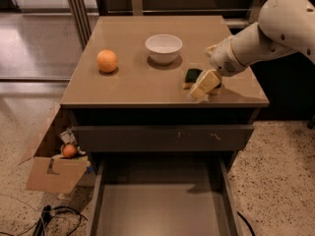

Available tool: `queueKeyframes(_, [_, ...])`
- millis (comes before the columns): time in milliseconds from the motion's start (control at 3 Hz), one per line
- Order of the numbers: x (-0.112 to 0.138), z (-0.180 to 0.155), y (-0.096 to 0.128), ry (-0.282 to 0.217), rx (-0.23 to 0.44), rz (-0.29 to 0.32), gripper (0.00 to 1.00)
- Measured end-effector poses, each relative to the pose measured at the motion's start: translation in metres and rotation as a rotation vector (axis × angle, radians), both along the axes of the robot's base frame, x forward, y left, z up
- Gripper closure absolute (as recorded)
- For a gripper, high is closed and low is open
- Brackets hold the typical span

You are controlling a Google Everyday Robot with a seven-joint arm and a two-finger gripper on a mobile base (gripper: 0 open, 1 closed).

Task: Place sponge into middle drawer

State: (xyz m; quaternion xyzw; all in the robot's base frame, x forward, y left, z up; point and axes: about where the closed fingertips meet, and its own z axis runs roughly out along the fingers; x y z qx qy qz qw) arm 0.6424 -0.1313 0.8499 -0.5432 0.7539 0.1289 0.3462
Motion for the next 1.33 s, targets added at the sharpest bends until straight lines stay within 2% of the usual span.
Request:
queueKeyframes(667, [0.022,-0.029,-0.016,0.038,-0.011,-0.024,0.0])
queueKeyframes(1000, [0.023,-0.031,-0.016,0.04,-0.011,-0.025,0.15])
queueKeyframes(1333, [0.023,-0.031,-0.016,0.04,-0.011,-0.025,0.39])
